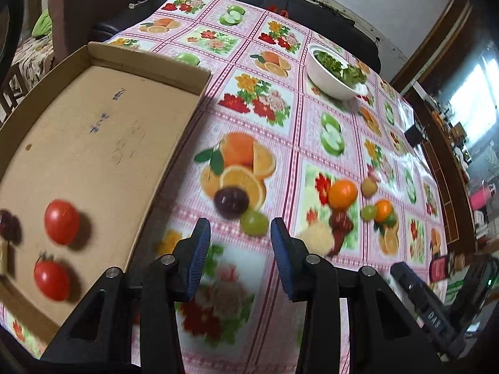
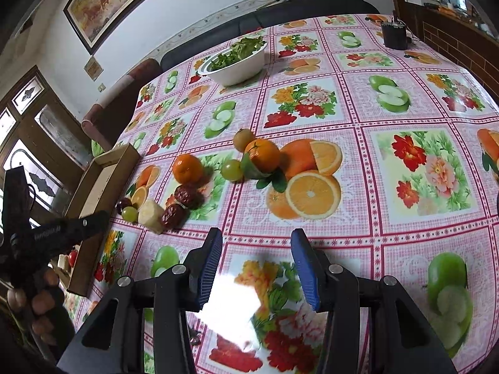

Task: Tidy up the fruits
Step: 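Grasp a dark plum with the left gripper while the right grasps a mandarin orange, then carry the orange into the box and open the right gripper while the left holds the plum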

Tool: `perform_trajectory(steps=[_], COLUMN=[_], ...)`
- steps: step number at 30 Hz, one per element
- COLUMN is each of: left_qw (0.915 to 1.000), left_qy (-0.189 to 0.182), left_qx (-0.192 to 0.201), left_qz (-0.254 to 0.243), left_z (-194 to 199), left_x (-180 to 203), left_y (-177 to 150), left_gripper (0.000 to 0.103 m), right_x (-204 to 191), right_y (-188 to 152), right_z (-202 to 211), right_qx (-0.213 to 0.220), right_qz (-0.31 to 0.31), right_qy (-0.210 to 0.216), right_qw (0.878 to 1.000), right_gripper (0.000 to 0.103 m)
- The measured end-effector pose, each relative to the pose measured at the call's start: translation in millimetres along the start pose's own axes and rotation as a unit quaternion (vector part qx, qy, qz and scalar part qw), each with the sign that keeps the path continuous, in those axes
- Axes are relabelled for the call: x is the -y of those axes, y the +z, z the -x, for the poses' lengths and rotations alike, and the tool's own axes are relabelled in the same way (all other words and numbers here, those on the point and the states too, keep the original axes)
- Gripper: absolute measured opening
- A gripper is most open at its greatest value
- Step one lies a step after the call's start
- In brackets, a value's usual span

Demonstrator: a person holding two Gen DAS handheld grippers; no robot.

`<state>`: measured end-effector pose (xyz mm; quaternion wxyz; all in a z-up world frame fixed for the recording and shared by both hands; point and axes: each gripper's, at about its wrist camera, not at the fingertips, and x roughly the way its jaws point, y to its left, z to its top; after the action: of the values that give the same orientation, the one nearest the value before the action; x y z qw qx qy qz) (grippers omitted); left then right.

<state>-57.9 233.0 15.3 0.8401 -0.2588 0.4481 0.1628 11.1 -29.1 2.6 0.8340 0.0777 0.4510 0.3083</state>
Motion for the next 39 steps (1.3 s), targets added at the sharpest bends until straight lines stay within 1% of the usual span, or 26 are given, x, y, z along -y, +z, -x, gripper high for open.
perform_trajectory(steps=[4, 9, 12, 15, 18, 19, 21, 23, 28, 34, 39], left_qw=[0.9999, 0.9994, 0.9994, 0.9994, 0.9993, 0.9993, 0.9995, 0.9993, 0.9997, 0.9998, 0.9993], left_qy=[0.011, 0.02, 0.01, 0.005, -0.002, -0.003, 0.0, -0.012, -0.014, -0.015, -0.019], left_qx=[-0.002, -0.02, -0.019, -0.021, -0.022, -0.021, -0.015, -0.016, -0.008, 0.003, 0.014], left_qz=[0.012, 0.021, 0.027, 0.026, 0.03, 0.03, 0.029, 0.031, 0.015, -0.012, -0.03], left_z=[-11.8, -29.6, -33.9, -37.1, -37.9, -37.1, -32.9, -29.0, -13.1, 9.9, 32.1], left_x=[-0.2, -4.3, -6.1, -4.9, -5.8, -6.3, -8.2, -11.0, -12.3, -11.3, -10.4], left_y=[9.6, 10.1, 10.7, 12.5, 13.8, 13.6, 12.0, 9.3, -4.4, -30.8, -51.0], left_gripper=[0.038, 0.038, 0.039, 0.036, 0.034, 0.033, 0.026, 0.026, 0.026, 0.026, 0.026], right_x=[3.8, 6.0, 2.1, -1.6, -7.0, -7.9, -7.9, -8.2, -10.8, -19.4, -23.5], right_y=[11.8, 34.0, 43.7, 49.6, 53.9, 54.7, 53.8, 50.6, 33.7, 9.4, -4.1], right_z=[-6.2, -22.3, -35.8, -50.3, -56.7, -57.1, -55.9, -53.4, -36.5, -11.6, 1.6], right_qx=[0.002, 0.002, -0.005, -0.013, -0.006, -0.003, -0.003, -0.003, 0.0, 0.005, 0.003], right_qz=[0.0, 0.003, 0.013, 0.021, 0.038, 0.04, 0.04, 0.039, 0.034, 0.039, 0.04], right_qy=[-0.006, -0.016, -0.022, -0.032, -0.042, -0.041, -0.041, -0.038, -0.021, -0.005, 0.006], right_qw=[1.0, 1.0, 1.0, 0.999, 0.998, 0.998, 0.998, 0.999, 0.999, 0.999, 0.999], right_gripper=[0.049, 0.049, 0.049, 0.047, 0.043, 0.035, 0.035, 0.034, 0.034, 0.034, 0.034])
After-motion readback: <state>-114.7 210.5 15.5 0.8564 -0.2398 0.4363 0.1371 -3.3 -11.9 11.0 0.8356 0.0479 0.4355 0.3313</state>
